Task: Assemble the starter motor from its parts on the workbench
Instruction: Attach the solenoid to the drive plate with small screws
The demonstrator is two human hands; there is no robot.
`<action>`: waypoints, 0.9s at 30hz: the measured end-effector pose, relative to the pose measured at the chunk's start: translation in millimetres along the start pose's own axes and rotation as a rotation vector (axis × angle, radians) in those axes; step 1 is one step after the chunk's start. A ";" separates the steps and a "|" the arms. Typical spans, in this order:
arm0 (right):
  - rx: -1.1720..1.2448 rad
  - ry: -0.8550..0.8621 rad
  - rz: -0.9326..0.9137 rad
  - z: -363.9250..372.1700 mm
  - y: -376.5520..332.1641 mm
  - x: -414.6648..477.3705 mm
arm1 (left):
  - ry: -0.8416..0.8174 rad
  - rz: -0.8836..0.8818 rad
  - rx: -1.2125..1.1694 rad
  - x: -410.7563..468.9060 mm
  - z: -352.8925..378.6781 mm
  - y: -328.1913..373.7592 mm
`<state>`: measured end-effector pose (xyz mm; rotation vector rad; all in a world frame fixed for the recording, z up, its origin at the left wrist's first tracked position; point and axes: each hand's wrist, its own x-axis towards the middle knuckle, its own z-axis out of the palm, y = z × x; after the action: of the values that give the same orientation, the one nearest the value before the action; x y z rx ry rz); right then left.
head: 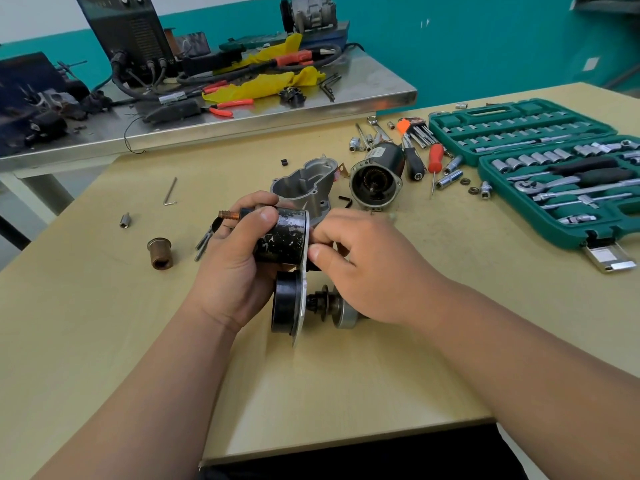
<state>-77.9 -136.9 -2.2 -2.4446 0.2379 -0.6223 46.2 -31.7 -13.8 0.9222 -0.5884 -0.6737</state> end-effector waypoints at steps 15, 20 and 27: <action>0.155 -0.059 0.103 2.5 0.3 3.4 | -0.005 -0.015 0.017 1.9 -4.3 0.1; 0.164 -0.051 0.103 0.1 2.4 7.0 | -0.002 0.065 0.043 -0.2 -3.7 2.2; 0.110 -0.220 0.042 -3.4 -3.3 30.7 | 0.003 0.131 0.074 3.3 -13.7 11.8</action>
<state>-52.7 -145.4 13.8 -2.3718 0.1608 -0.3354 61.3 -21.9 -9.6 0.9447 -0.6693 -0.5355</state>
